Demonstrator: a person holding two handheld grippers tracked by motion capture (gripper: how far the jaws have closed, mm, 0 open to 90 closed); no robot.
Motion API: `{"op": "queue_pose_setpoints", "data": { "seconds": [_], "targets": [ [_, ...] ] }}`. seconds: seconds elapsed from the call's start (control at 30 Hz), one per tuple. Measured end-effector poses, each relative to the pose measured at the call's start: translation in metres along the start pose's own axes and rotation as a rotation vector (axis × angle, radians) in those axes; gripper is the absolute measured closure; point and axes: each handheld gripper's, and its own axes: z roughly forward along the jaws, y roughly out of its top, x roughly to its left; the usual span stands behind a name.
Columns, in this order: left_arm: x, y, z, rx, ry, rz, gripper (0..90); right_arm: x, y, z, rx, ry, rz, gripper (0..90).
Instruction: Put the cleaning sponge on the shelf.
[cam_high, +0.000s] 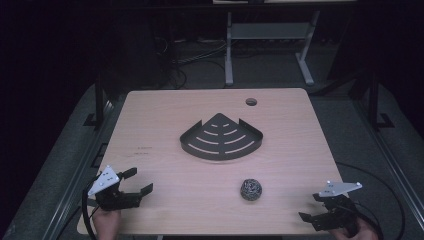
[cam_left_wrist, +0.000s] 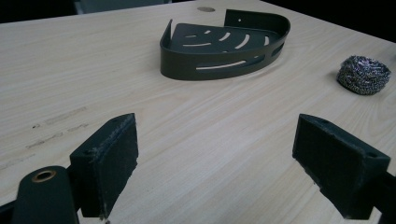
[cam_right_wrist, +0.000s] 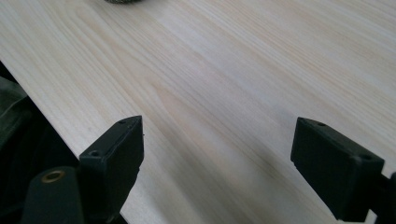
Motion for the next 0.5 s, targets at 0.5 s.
{"op": "queue_pose_setpoints", "data": {
  "seconds": [0.5],
  "targets": [
    [-0.001, 0.000, -0.001, 0.000, 0.002, 0.009, 13.7, 0.020, 0.025, 0.015, 0.042, 0.036, -0.079, 15.1]
  ]
}}
